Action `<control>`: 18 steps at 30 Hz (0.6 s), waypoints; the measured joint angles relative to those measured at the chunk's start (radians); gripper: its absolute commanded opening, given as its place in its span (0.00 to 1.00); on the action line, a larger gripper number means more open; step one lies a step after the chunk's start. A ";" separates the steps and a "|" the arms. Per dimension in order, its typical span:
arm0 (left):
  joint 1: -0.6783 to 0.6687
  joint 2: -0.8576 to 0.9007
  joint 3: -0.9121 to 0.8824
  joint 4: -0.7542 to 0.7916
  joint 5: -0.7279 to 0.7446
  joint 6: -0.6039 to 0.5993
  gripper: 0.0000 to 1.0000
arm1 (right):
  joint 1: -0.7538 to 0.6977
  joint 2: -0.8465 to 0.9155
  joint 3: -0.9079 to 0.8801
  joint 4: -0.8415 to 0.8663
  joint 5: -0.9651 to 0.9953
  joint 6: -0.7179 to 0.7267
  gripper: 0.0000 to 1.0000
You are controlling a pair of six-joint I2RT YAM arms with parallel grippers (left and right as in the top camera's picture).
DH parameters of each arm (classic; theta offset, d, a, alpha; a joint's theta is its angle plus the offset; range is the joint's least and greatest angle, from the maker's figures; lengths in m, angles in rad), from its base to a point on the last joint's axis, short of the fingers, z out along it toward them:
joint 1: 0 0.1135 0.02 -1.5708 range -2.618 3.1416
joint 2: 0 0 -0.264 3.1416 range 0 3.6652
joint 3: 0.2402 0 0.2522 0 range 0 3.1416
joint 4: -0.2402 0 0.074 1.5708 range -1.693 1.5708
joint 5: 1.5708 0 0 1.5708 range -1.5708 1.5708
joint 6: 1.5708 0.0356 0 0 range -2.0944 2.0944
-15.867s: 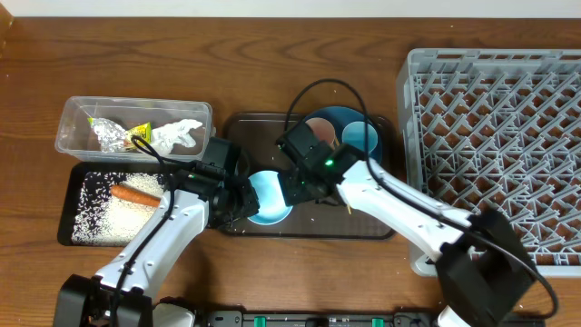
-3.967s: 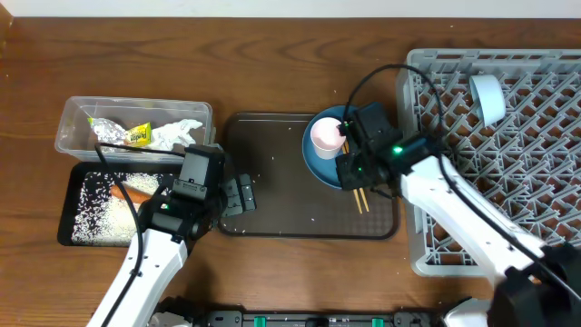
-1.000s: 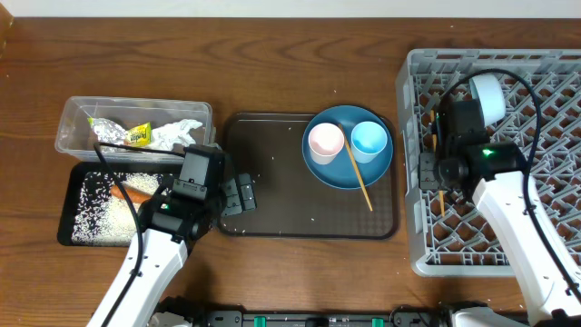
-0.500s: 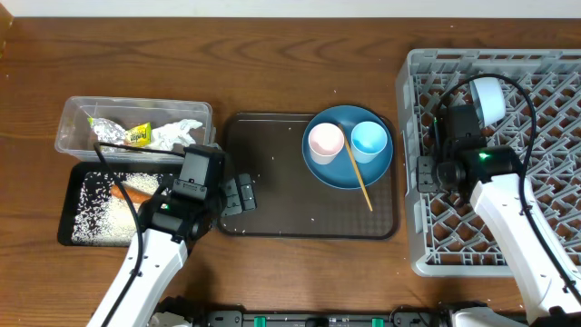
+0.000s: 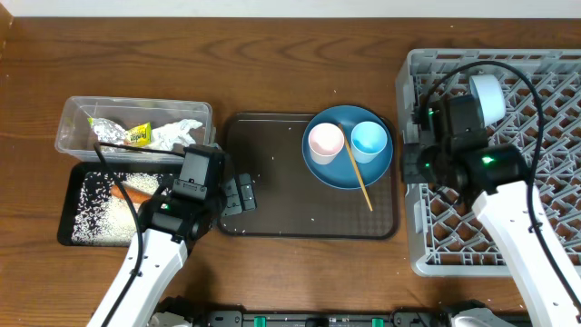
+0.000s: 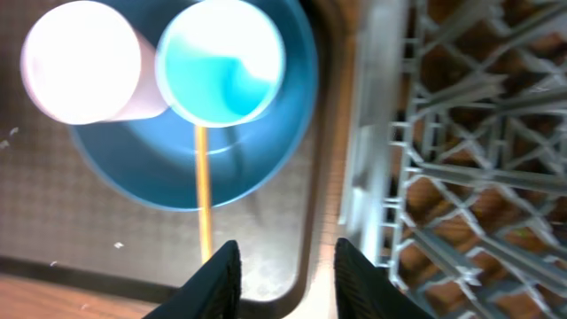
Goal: Sort waste into correct bins and load items into the dishwasher rack
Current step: 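Return the right gripper to the plate and grasp the second chopstick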
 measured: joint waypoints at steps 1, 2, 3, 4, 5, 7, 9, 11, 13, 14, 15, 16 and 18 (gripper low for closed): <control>0.000 0.000 0.000 0.000 0.000 0.000 1.00 | 0.016 0.002 -0.001 0.006 -0.007 0.012 0.32; 0.000 0.000 0.000 0.000 0.000 0.000 1.00 | 0.030 0.004 -0.001 0.015 -0.011 0.021 0.32; 0.000 0.000 0.000 0.000 0.000 0.000 1.00 | 0.045 0.008 -0.002 0.026 -0.013 0.029 0.32; 0.000 0.000 0.000 0.000 0.000 0.000 1.00 | 0.060 0.013 -0.005 0.039 -0.015 0.036 0.33; 0.000 0.000 0.000 0.000 0.000 0.000 1.00 | 0.074 0.018 -0.010 0.052 -0.016 0.042 0.33; 0.000 0.000 0.000 0.000 0.000 0.000 1.00 | 0.103 0.038 -0.021 0.075 -0.018 0.054 0.33; 0.000 0.000 0.000 0.000 0.000 0.000 0.99 | 0.130 0.070 -0.033 0.096 -0.020 0.063 0.33; 0.000 0.000 0.000 0.000 0.000 0.000 1.00 | 0.155 0.109 -0.039 0.115 -0.020 0.072 0.33; 0.000 0.000 0.000 0.000 0.000 0.000 1.00 | 0.176 0.148 -0.042 0.130 -0.021 0.077 0.33; 0.000 0.000 0.000 0.000 0.000 0.000 1.00 | 0.186 0.169 -0.043 0.138 -0.021 0.079 0.34; 0.000 0.000 0.000 0.000 0.000 0.000 1.00 | 0.193 0.184 -0.044 0.144 -0.021 0.079 0.35; 0.000 0.000 0.000 0.000 0.000 0.000 0.99 | 0.200 0.200 -0.044 0.150 -0.021 0.080 0.35; 0.000 0.000 0.000 0.000 0.000 0.000 0.99 | 0.210 0.235 -0.045 0.158 -0.020 0.080 0.36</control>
